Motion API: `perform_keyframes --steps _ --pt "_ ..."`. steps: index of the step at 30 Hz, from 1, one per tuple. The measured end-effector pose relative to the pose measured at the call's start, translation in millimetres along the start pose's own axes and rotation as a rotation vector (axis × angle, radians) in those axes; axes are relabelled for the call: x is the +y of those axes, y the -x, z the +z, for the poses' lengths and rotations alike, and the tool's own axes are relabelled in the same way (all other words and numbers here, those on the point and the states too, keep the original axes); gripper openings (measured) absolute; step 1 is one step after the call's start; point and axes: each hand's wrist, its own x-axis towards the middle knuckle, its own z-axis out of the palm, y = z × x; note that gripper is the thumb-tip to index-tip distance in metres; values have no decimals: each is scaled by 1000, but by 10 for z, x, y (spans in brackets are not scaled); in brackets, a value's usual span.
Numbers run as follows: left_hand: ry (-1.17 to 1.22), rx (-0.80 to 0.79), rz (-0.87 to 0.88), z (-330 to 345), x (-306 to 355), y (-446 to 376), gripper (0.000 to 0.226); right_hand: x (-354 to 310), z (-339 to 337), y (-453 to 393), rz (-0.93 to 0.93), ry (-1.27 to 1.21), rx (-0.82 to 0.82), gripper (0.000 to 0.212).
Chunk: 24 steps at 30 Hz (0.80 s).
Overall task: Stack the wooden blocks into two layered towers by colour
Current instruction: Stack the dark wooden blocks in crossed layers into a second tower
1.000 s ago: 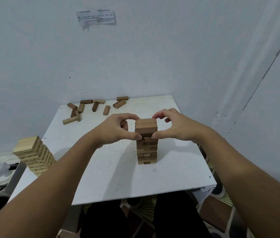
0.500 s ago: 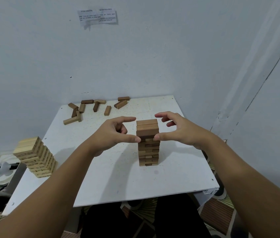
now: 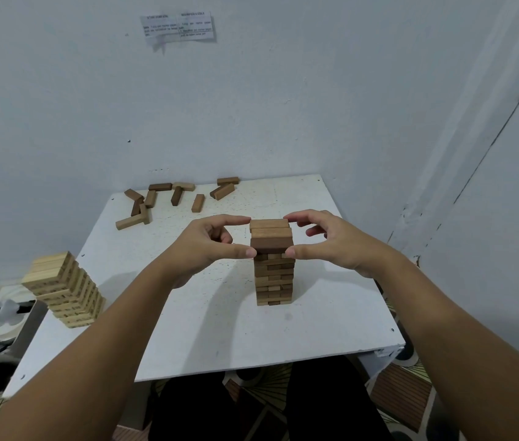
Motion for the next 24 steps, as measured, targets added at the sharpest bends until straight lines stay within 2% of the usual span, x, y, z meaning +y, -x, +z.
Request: perform_keyframes --steps 5,8,12,18,24 --pt "-8 -1 -15 7 23 13 67 -15 -7 8 0 2 1 75" --pt "-17 3 -19 14 28 31 75 -21 -22 32 -5 -14 3 77" --pt "-15 25 -3 -16 -21 98 78 41 18 110 -25 -48 75 80" --pt "-197 287 20 301 -203 335 73 77 366 250 -38 -313 135 70" --pt "-124 212 -86 663 -107 429 76 30 614 203 -8 -423 173 84"
